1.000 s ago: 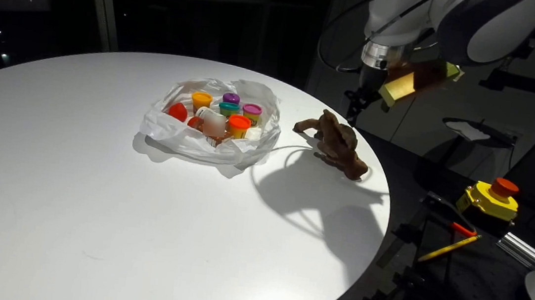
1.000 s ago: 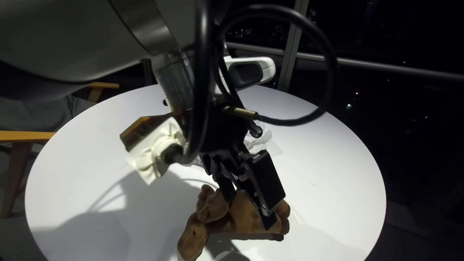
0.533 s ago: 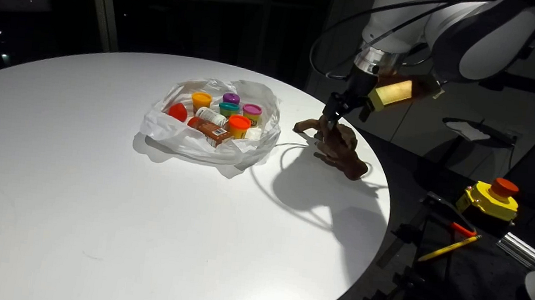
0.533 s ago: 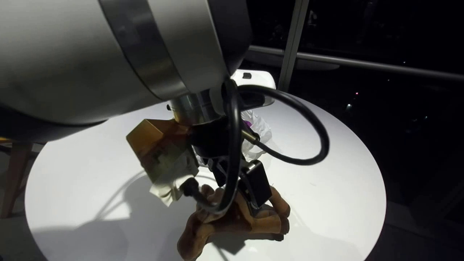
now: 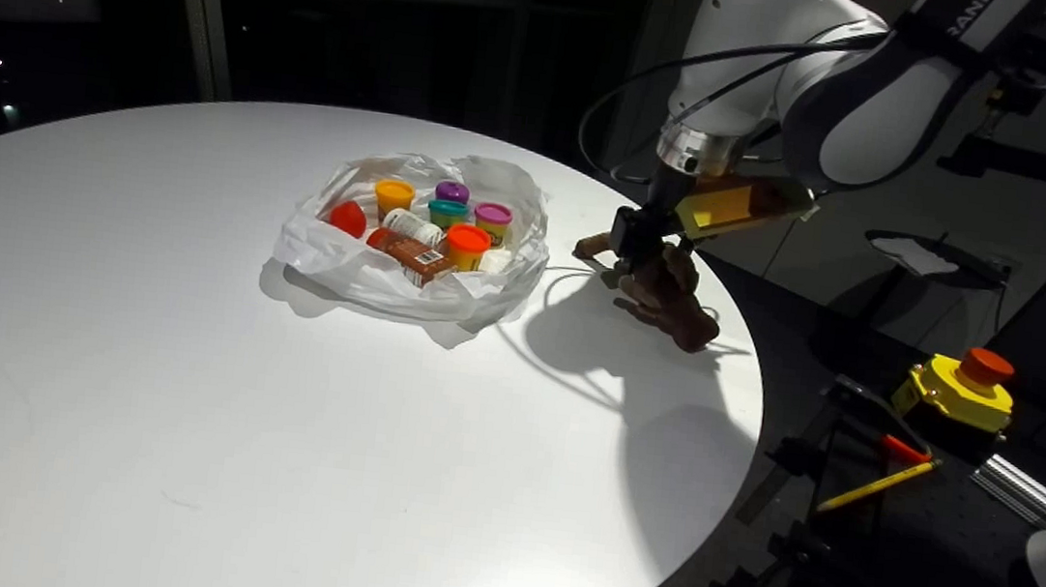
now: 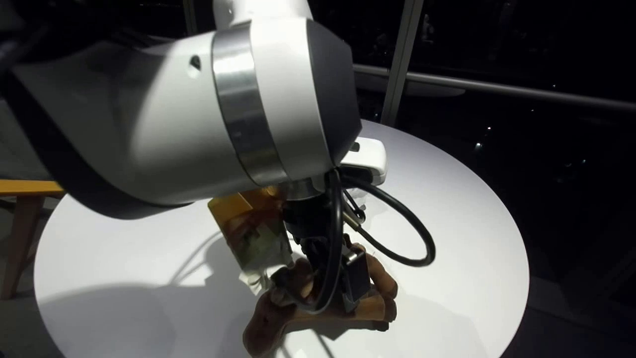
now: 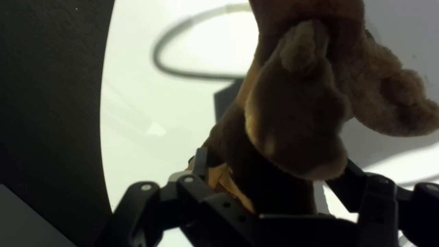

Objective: Put the things on the table in the plastic bag

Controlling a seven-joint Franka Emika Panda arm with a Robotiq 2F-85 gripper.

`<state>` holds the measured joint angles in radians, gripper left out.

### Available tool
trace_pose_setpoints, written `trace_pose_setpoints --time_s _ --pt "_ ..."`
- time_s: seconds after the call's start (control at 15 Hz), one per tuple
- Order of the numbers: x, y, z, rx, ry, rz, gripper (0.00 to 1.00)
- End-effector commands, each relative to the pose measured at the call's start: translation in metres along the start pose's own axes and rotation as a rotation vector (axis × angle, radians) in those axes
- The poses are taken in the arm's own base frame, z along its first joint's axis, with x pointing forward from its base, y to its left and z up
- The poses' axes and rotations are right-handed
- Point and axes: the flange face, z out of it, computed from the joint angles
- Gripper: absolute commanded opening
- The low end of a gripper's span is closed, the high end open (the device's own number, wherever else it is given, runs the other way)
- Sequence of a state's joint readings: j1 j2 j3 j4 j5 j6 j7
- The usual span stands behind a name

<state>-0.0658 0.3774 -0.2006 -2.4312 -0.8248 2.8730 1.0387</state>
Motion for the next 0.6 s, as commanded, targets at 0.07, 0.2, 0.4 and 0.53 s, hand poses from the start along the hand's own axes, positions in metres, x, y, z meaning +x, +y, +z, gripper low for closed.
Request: trace_pose_setpoints --time_s 0.07,0.2,0.4,0.53 --pt "0.007 -0.007 -0.009 -0.028 0.011 0.039 0.45" --pt "-0.002 -0.002 -0.032 -0.036 0.024 0.07 0.29" --pt "-0.007 -0.005 -0.088 -0.064 0.099 0.122 0.12" --pt "-0.002 -0.016 -0.13 -0.107 0.196 0.152 0.09"
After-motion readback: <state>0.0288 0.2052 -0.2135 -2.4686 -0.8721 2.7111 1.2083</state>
